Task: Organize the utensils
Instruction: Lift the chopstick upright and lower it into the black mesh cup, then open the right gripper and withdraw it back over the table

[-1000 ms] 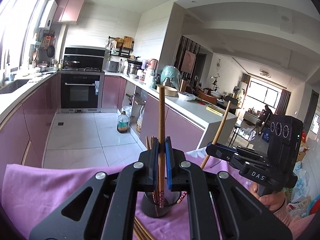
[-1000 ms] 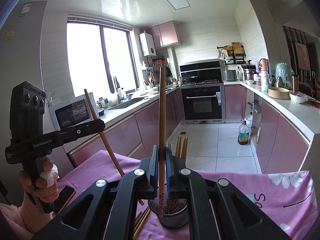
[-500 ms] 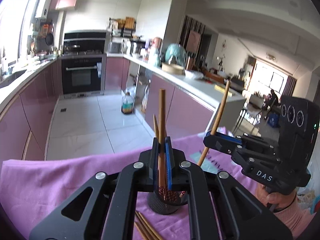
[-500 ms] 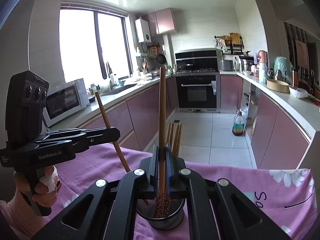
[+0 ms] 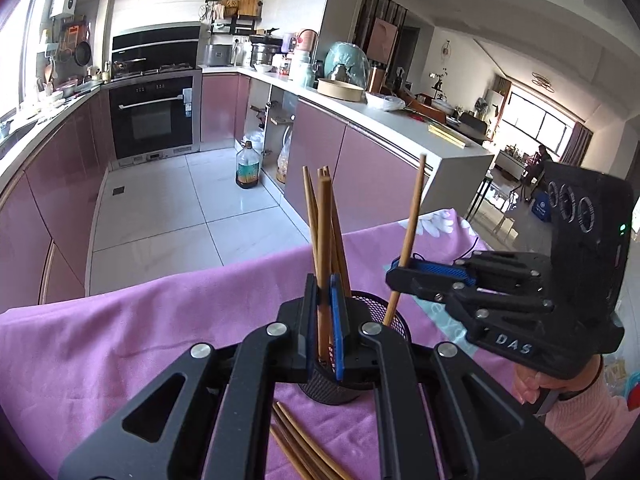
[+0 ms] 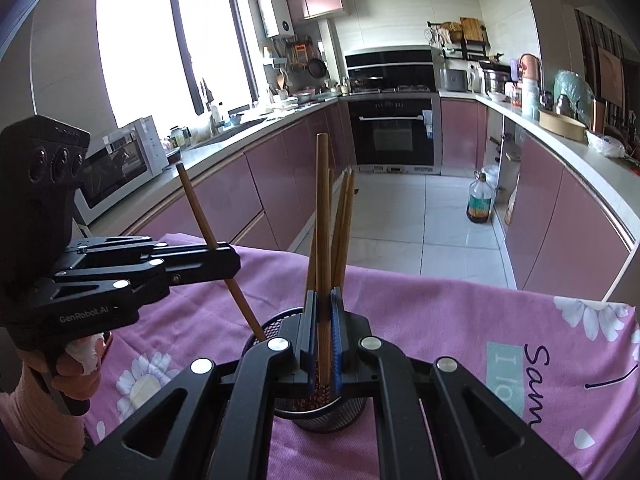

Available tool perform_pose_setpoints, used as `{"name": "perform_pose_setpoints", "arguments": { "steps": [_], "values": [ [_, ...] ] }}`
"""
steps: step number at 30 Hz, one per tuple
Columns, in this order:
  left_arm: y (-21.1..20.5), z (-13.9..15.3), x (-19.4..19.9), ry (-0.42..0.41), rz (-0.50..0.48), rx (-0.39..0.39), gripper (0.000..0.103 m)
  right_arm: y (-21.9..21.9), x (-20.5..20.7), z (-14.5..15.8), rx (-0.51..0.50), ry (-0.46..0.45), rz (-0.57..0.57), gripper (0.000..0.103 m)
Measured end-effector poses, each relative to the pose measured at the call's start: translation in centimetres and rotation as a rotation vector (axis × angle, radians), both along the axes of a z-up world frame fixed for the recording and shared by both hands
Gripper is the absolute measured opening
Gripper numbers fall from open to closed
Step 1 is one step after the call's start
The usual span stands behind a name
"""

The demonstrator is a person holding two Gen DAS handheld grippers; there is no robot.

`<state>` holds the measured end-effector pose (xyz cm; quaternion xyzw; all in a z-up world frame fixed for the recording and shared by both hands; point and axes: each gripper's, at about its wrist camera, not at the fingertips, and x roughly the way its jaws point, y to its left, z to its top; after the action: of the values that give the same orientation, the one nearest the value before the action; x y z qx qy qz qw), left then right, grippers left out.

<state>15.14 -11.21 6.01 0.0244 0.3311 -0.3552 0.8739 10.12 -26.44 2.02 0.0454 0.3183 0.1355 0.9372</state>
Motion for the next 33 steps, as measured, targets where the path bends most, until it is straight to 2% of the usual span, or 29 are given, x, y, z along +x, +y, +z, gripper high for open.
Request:
{"name": "perform_pose_setpoints", "arguments": {
  "steps": [8,23,28,31,33],
  "values": [
    [-1.6,-0.4,1.8,-0.003,0.025,0.04,0.008,-0.3,1.0,-0.8,0.01,0.018,-0.022,0.006],
    [-2.2,-1.8,3.1,0.012,0.051,0.043,0.008,-0.6,0.7,-1.1,0.035,0.007,-0.043,0.01],
    [-1.8,-1.9,2.2,-0.012,0.059,0.041,0.009,-0.6,0.0,-1.3,0.05,-0.006,-0.031,0.017],
    [-1.4,-1.8,1.4,-0.029,0.068,0.027,0.014,-0.4,-0.3,-1.3,0.051,-0.013,-0.019,0.019],
    [-1.0,-1.7,0.4,-0.055,0.079,0.023,0.018,-0.2,-0.7,-1.4,0.054,-0.017,-0.013,0.024]
  ]
}}
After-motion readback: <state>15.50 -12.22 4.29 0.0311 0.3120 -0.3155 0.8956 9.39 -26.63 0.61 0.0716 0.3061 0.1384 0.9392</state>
